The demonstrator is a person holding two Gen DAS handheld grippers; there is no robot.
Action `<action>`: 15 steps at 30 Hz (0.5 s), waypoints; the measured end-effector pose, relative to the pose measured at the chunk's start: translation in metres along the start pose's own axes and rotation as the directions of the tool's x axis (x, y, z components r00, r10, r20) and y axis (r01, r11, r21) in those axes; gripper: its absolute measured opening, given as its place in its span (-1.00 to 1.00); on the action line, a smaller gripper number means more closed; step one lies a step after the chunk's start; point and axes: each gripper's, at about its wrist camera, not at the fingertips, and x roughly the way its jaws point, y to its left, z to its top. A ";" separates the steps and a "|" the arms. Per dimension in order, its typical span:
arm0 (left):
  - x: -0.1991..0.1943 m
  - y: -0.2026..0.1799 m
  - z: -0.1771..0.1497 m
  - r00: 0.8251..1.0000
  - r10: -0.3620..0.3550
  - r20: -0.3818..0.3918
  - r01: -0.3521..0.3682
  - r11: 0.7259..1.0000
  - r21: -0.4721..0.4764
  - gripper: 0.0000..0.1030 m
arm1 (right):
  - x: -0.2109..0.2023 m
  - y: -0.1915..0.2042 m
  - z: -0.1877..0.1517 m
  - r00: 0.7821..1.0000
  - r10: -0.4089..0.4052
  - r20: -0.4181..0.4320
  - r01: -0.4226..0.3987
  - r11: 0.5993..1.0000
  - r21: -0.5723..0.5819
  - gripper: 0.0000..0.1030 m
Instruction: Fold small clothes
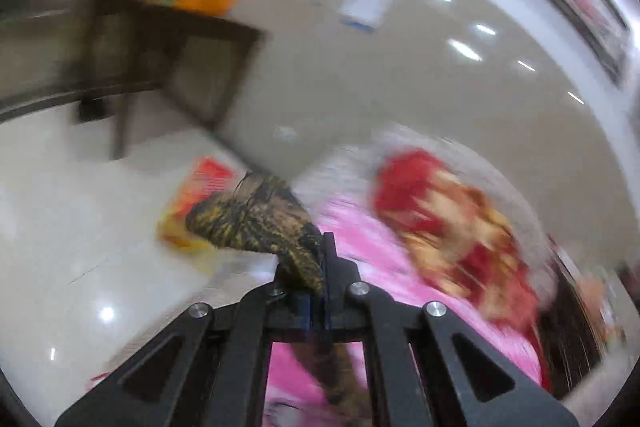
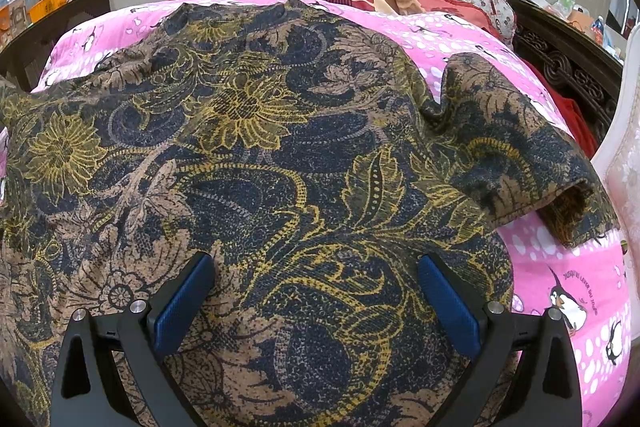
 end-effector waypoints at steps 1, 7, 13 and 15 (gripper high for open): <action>0.005 -0.024 -0.008 0.999 -0.043 -0.028 0.044 0.998 0.051 -0.93 | 0.000 0.000 0.000 1.000 -0.002 0.000 0.002 1.000 0.000 1.00; 0.044 -0.180 -0.148 0.921 -0.263 -0.287 0.344 0.894 0.286 -0.93 | -0.009 -0.004 -0.005 0.999 -0.027 -0.039 0.029 0.999 0.032 1.00; 0.078 -0.260 -0.318 0.796 -0.312 -0.518 0.523 0.786 0.330 -0.93 | -0.035 -0.022 -0.029 1.000 0.015 -0.020 -0.013 0.992 0.125 1.00; 0.092 -0.261 -0.369 0.769 -0.226 -0.597 0.506 0.786 0.354 -0.91 | -0.042 -0.033 -0.026 0.999 0.044 -0.010 -0.042 0.985 0.168 1.00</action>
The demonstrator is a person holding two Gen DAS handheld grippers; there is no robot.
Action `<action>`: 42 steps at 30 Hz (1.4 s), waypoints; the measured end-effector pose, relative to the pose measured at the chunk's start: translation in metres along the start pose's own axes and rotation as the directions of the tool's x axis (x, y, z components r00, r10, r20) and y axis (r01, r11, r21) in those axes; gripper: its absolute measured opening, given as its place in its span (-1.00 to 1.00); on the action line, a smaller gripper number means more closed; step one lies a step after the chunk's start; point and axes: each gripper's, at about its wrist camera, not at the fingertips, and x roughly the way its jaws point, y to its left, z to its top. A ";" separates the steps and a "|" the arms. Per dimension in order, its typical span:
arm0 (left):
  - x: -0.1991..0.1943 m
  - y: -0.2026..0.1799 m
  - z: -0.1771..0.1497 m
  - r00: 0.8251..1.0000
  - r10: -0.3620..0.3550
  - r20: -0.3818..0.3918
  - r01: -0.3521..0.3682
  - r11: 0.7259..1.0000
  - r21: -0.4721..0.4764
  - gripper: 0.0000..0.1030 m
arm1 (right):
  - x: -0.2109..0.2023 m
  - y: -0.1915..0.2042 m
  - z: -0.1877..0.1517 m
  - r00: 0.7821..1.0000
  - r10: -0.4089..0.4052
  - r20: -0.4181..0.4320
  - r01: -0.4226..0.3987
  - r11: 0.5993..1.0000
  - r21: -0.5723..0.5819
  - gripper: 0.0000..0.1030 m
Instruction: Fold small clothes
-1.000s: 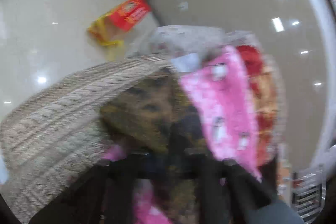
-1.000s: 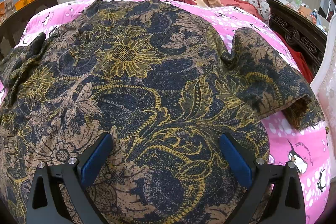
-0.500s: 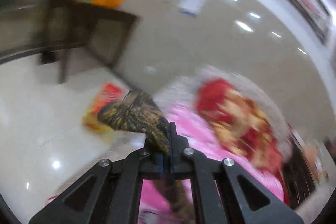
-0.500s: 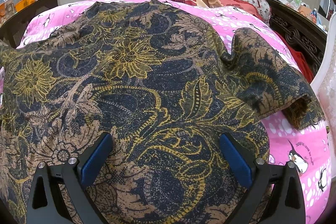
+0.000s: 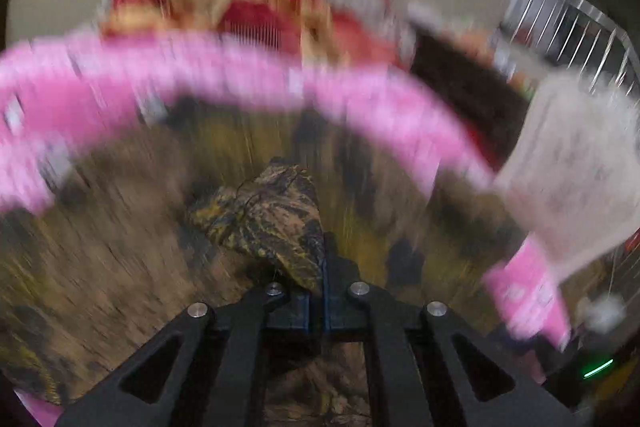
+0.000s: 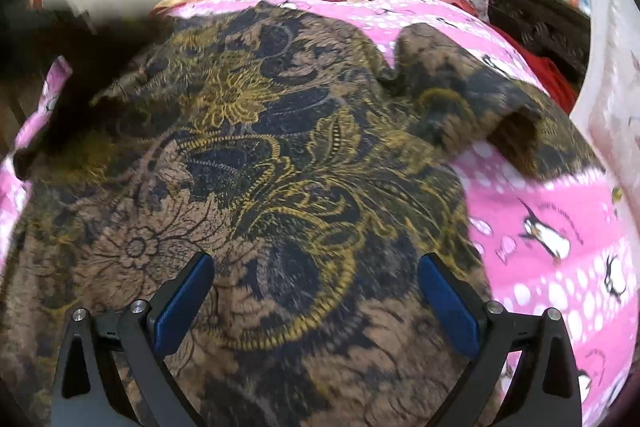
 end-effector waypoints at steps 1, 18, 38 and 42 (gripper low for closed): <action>0.014 -0.003 -0.014 0.998 0.004 -0.058 -0.004 1.000 0.009 -0.89 | -0.005 -0.005 0.006 1.000 0.014 0.018 -0.014 1.000 0.017 1.00; -0.070 0.048 -0.104 0.987 0.163 0.000 -0.163 0.986 -0.043 0.46 | 0.065 0.075 0.097 0.836 0.547 -0.045 -0.549 0.831 -0.090 0.56; -0.050 0.042 -0.097 0.979 0.202 -0.013 -0.202 0.979 -0.025 0.59 | 0.099 0.066 0.097 0.908 0.406 -0.102 -0.402 0.914 0.055 -0.22; -0.050 0.042 -0.097 0.979 0.204 -0.014 -0.204 0.979 -0.024 0.59 | 0.097 0.063 0.097 0.901 0.427 -0.079 -0.415 0.900 0.135 -0.12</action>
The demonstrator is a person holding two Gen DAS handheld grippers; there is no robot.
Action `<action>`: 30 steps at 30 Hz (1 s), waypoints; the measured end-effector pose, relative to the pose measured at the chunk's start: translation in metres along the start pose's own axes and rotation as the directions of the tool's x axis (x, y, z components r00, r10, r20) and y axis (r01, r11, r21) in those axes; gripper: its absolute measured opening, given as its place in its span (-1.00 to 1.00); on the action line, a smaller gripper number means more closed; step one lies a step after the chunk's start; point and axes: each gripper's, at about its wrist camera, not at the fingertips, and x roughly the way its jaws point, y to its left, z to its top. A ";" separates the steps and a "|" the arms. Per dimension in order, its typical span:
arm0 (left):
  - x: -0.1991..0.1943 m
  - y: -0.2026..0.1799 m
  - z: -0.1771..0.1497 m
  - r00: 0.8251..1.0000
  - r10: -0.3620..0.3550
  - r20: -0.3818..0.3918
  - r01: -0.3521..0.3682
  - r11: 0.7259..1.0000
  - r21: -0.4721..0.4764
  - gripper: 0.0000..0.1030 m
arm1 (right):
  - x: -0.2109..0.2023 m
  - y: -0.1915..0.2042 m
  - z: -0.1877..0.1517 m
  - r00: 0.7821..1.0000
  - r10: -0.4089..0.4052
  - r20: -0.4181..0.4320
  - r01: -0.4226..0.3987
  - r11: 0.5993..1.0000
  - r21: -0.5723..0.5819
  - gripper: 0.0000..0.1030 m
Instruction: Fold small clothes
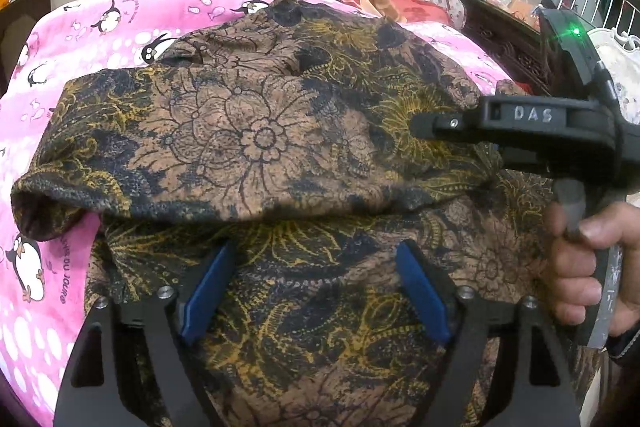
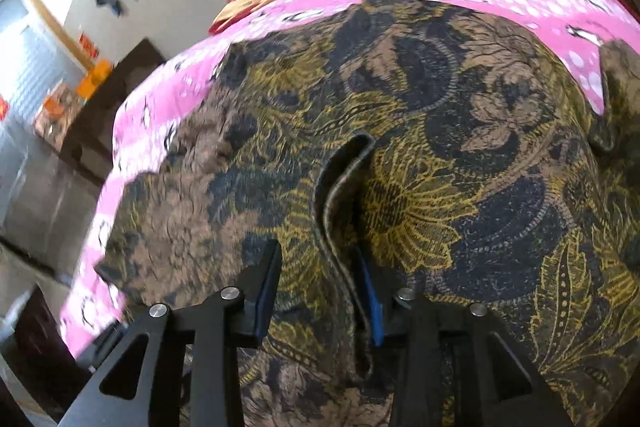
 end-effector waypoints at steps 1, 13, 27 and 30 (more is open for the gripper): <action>0.000 0.000 0.000 1.000 0.000 0.000 0.000 1.000 0.000 0.59 | 0.000 -0.002 0.000 1.000 0.004 0.003 -0.004 1.000 0.009 -0.12; 0.000 0.002 -0.002 1.000 0.004 -0.002 -0.004 1.000 0.004 0.61 | -0.012 0.004 0.012 0.993 -0.115 0.029 0.118 0.982 -0.150 -0.90; 0.000 0.002 -0.002 1.000 0.005 0.000 -0.005 1.000 0.004 0.62 | -0.074 -0.099 0.031 0.946 -0.322 0.037 0.324 0.942 -0.085 -0.91; -0.001 0.003 -0.001 1.000 0.003 0.004 -0.003 1.000 -0.001 0.62 | -0.075 -0.107 0.028 0.940 -0.341 0.022 0.341 0.936 -0.090 -0.91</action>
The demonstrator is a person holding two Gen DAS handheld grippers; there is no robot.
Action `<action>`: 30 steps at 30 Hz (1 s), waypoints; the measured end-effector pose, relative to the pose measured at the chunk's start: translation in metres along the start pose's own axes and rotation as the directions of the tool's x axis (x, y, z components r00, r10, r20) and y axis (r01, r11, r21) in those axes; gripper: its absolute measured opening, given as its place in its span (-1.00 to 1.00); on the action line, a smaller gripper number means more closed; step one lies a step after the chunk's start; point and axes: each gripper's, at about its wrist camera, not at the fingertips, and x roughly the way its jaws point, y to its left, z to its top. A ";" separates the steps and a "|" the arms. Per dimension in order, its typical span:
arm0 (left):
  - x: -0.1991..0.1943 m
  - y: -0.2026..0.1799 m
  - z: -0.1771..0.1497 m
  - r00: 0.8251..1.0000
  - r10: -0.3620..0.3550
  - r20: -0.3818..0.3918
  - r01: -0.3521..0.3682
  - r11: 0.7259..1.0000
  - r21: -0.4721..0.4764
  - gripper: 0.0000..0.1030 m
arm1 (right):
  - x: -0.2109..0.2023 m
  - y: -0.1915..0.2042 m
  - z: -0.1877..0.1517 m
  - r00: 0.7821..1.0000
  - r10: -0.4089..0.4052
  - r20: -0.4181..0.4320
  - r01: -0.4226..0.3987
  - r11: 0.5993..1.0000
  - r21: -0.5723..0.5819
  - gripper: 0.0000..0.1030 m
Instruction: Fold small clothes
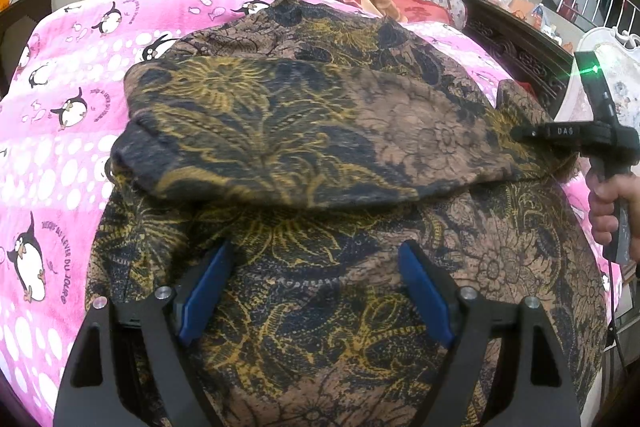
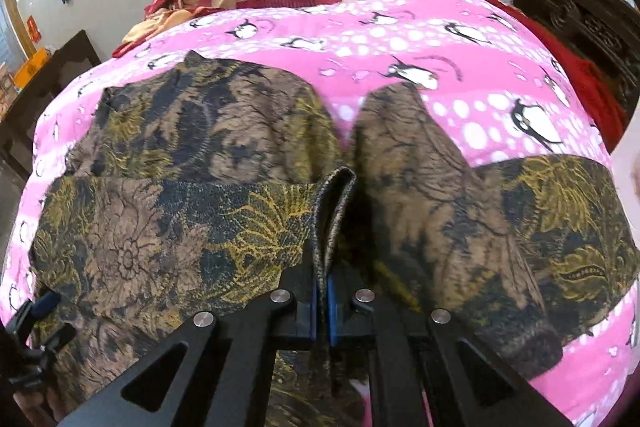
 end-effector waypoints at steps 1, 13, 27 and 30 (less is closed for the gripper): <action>0.000 0.000 0.000 1.000 -0.001 0.001 0.001 1.000 -0.001 0.62 | 0.001 0.000 -0.002 1.000 -0.001 -0.003 0.001 1.000 -0.002 -0.91; -0.072 0.041 0.040 0.974 0.037 0.224 0.002 0.986 -0.169 0.62 | -0.066 -0.009 -0.005 0.978 0.125 0.170 -0.118 0.992 -0.050 -0.10; 0.004 0.062 0.072 0.974 0.226 0.027 -0.219 0.961 -0.170 -0.17 | -0.005 0.009 -0.027 0.998 0.056 -0.008 -0.056 0.995 -0.079 -0.02; -0.005 0.061 0.101 0.969 0.222 0.107 -0.198 0.959 -0.201 0.29 | -0.019 0.015 -0.005 0.990 0.119 0.070 -0.116 0.993 -0.035 0.05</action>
